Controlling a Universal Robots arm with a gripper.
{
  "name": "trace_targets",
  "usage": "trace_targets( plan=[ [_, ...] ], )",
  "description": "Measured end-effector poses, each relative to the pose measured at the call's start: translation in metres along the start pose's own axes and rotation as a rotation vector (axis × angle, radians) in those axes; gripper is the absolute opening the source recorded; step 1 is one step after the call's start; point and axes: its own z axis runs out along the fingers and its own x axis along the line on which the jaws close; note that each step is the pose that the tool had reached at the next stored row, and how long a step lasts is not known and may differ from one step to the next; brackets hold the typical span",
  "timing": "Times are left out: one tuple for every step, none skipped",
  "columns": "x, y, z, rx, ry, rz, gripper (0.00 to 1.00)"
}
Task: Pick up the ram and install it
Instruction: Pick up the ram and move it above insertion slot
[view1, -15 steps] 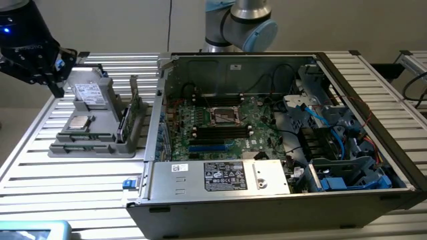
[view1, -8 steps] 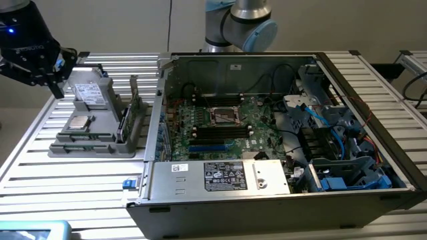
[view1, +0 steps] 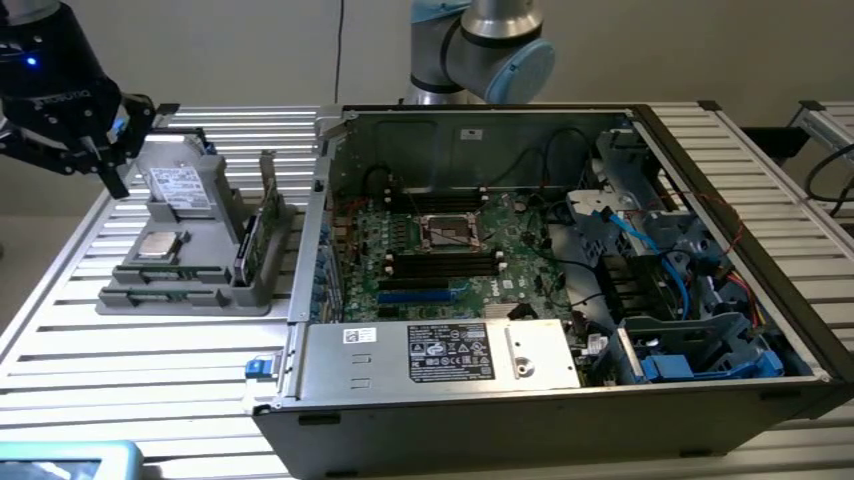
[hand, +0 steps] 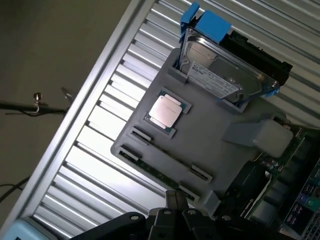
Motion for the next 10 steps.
trace_targets(
  plan=[
    [0.0, 0.0, 0.0001, 0.0004, 0.0002, -0.018, 0.11],
    [0.0, 0.0, 0.0002, 0.0009, 0.0005, -0.036, 0.11],
    [0.0, 0.0, 0.0002, 0.0014, 0.0007, -0.054, 0.11],
    [0.0, 0.0, 0.0003, 0.0021, 0.0007, -0.073, 0.11],
    [0.0, 0.0, 0.0004, 0.0026, 0.0008, -0.092, 0.11],
    [0.0, 0.0, 0.0005, 0.0032, 0.0009, -0.11, 0.11],
    [0.0, 0.0, 0.0005, 0.0038, 0.001, -0.128, 0.11],
    [0.0, 0.0, 0.0005, 0.0043, 0.0011, -0.146, 0.11],
    [0.0, 0.0, 0.0006, 0.0048, 0.0011, -0.164, 0.11],
    [0.0, 0.0, 0.0006, 0.0053, 0.0011, -0.183, 0.11]
  ],
)
